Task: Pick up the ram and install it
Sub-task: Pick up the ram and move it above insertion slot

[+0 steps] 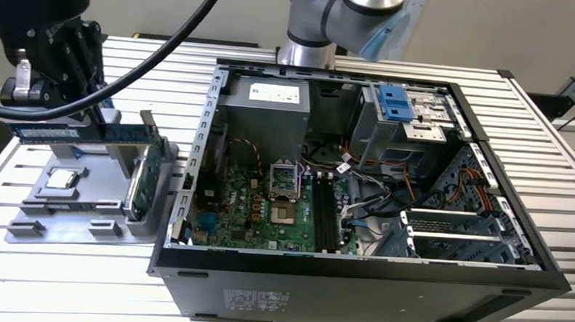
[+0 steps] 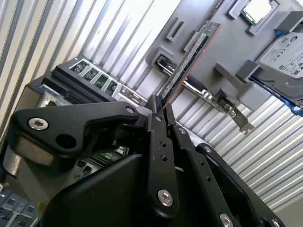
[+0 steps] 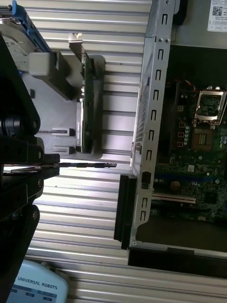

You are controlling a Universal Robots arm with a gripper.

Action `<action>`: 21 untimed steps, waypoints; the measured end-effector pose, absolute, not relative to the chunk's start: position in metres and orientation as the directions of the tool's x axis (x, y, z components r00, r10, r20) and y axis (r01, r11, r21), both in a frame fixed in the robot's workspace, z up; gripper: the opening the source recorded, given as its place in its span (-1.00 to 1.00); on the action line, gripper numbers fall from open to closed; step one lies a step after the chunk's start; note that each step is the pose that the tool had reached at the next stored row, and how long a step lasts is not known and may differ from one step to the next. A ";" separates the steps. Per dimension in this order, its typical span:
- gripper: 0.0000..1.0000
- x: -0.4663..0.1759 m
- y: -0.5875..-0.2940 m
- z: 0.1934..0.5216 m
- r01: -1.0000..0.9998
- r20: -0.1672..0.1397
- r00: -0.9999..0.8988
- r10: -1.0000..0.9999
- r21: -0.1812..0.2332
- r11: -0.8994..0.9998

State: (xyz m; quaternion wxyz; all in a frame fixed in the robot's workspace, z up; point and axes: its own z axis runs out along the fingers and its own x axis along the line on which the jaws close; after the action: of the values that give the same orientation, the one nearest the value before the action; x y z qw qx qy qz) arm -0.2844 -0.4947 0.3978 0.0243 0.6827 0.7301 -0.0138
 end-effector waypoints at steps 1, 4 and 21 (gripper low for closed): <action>-1.00 -0.283 -0.495 0.398 0.998 -0.054 -0.067 0.996 0.013 0.067; -1.00 -0.279 -0.495 0.398 0.998 -0.054 -0.067 0.996 0.013 0.067; -1.00 -0.254 -0.495 0.398 0.998 -0.054 -0.067 0.996 0.013 0.067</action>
State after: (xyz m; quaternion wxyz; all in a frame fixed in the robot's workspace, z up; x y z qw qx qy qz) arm -0.2541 -0.4947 0.3977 0.0242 0.6827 0.7301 -0.0138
